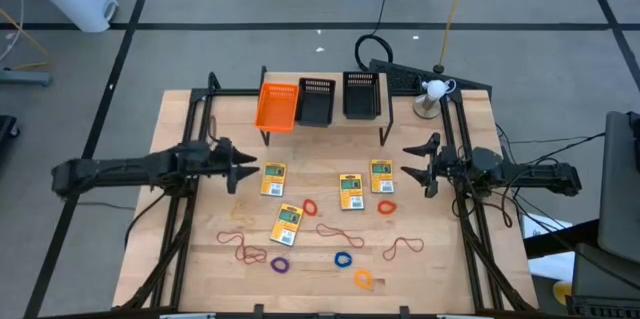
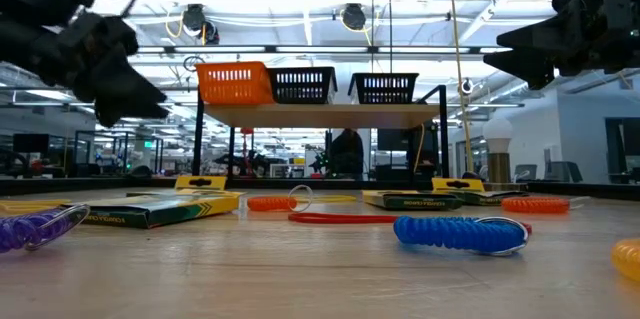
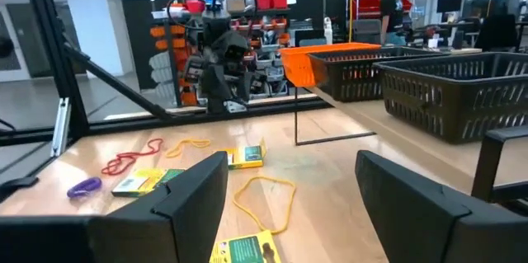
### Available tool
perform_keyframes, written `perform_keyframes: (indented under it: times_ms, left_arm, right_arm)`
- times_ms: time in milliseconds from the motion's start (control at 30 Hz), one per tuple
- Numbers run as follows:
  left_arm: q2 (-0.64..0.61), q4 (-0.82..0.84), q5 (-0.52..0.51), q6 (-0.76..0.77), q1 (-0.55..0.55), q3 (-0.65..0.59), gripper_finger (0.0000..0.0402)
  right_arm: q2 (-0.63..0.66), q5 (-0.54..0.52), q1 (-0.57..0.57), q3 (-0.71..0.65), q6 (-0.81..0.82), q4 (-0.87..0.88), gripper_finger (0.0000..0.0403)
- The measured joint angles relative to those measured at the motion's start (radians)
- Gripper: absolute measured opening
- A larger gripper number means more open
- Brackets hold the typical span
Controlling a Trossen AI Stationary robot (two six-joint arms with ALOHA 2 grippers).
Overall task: Pick & Place Office Desk Supplies
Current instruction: Put the yellow pack of crayons into the orange bin on the shelf
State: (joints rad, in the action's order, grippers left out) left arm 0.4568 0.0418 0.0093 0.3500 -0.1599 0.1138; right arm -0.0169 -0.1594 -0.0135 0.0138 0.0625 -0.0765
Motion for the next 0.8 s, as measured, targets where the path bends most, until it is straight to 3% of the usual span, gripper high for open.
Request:
perform_keyframes:
  times_ms: [167,433,600,800]
  left_arm:
    - [0.207,-0.046,-0.094,-0.037,0.072,0.074,0.0184]
    - [0.543,0.151,-0.301,-0.186,0.134,0.294,0.0184]
    - [0.722,0.175,-0.308,-0.226,0.132,0.356,0.0184]
    - [0.814,0.177,-0.311,-0.262,0.111,0.406,0.0184]
  right_arm:
    - [-0.021,-0.022,0.0,0.0,-0.024,-0.002,0.0254]
    - [-0.071,-0.054,0.0,0.0,-0.024,-0.004,0.0254]
    - [-0.105,-0.054,0.0,0.0,-0.023,-0.004,0.0253]
    - [-0.136,-0.08,0.0,0.0,-0.023,-0.004,0.0253]
